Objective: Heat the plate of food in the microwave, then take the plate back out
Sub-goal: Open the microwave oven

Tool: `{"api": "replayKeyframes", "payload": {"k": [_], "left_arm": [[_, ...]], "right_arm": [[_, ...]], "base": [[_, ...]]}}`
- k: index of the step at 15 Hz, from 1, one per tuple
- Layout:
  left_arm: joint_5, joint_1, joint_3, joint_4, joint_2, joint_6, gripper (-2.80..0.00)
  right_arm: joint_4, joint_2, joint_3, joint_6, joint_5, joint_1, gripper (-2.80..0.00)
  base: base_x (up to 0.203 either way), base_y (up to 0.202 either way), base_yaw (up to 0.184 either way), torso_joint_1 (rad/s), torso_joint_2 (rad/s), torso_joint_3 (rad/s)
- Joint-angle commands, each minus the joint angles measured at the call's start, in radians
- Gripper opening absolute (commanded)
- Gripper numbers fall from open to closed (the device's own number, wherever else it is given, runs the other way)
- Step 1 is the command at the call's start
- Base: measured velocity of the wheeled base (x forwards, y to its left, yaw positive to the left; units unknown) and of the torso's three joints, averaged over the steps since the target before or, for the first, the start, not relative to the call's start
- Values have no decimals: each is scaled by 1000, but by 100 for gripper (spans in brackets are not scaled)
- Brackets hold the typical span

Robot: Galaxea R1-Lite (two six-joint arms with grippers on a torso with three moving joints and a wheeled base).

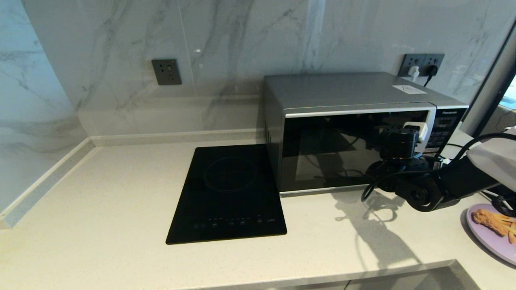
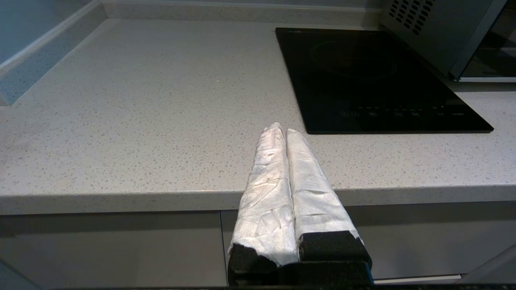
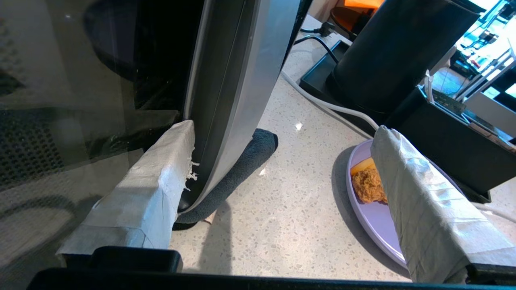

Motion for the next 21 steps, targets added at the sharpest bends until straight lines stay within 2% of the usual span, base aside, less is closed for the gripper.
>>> {"api": "replayKeyframes", "payload": {"k": [1,9,16,21], "left_arm": [[0,0,0,0,1,0,-280],[0,0,0,0,1,0,-280],[0,0,0,0,1,0,-280],[0,0,0,0,1,0,-280]], "right_arm": [[-5,8,3,2,-7,0,-280],[-10,-9,34,3,-10,0,-280],[-115,-51,163,-3,-16,3,-280],[-124,-121,238,2,-16,23,-280]], "base": [[0,0,0,0,0,0],[0,0,0,0,0,0],[0,0,0,0,0,0],[0,0,0,0,0,0]]}}
